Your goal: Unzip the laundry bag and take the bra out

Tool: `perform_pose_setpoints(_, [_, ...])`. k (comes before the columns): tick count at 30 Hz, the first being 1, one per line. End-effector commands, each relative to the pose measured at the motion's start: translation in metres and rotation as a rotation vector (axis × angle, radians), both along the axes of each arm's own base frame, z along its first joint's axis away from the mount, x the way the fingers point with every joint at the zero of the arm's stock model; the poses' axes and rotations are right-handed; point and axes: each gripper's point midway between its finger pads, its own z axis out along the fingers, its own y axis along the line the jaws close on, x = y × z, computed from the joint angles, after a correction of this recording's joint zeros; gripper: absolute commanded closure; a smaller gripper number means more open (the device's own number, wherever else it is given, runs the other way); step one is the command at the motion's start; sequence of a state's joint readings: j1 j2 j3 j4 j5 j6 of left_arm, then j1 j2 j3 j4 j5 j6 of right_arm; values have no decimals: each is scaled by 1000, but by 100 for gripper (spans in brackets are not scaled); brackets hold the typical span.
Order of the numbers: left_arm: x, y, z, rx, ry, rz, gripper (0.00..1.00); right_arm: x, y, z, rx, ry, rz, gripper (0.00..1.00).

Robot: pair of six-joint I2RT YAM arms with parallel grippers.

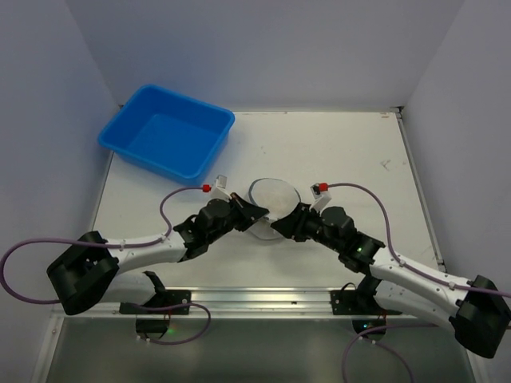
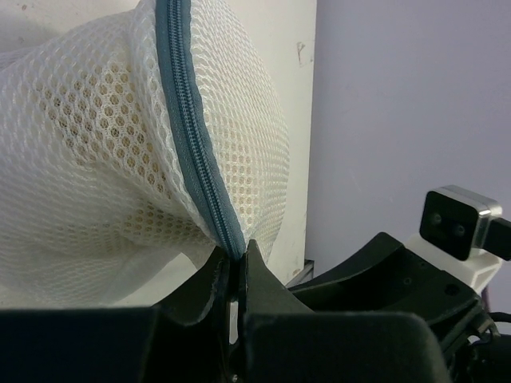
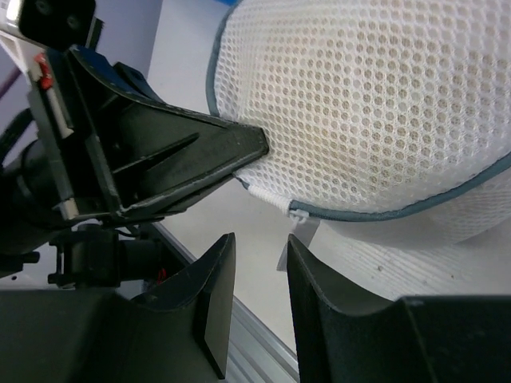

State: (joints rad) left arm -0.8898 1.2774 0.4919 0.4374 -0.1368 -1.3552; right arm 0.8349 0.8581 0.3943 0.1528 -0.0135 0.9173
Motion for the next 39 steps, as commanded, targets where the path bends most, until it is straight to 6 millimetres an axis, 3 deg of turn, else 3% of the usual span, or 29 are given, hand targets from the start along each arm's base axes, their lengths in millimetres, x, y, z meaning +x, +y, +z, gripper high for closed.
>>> perform_pose_setpoints(1, [7, 1, 0, 14, 19, 43, 100, 2, 18, 16, 65, -8, 47, 65])
perform_pose_setpoints(9, [7, 1, 0, 10, 29, 42, 100, 4, 17, -14, 38, 47, 20, 67])
perform_pose_setpoints(23, [3, 0, -4, -2, 40, 25, 100, 26, -1, -8, 36, -43, -115, 71])
perform_pose_setpoints(29, [2, 1, -5, 5, 40, 24, 100, 29, -4, -8, 15, -63, -128, 81])
perform_pose_setpoints(33, [4, 10, -7, 36, 29, 41, 100, 29, -14, -9, -18, -82, -145, 94])
perform_pose_setpoints(35, [7, 19, -11, 53, 39, 56, 100, 27, -25, -18, -72, -72, -160, 100])
perform_pose_setpoints(39, [8, 37, -21, 91, 50, 59, 100, 30, -52, -20, -129, -94, -210, 100])
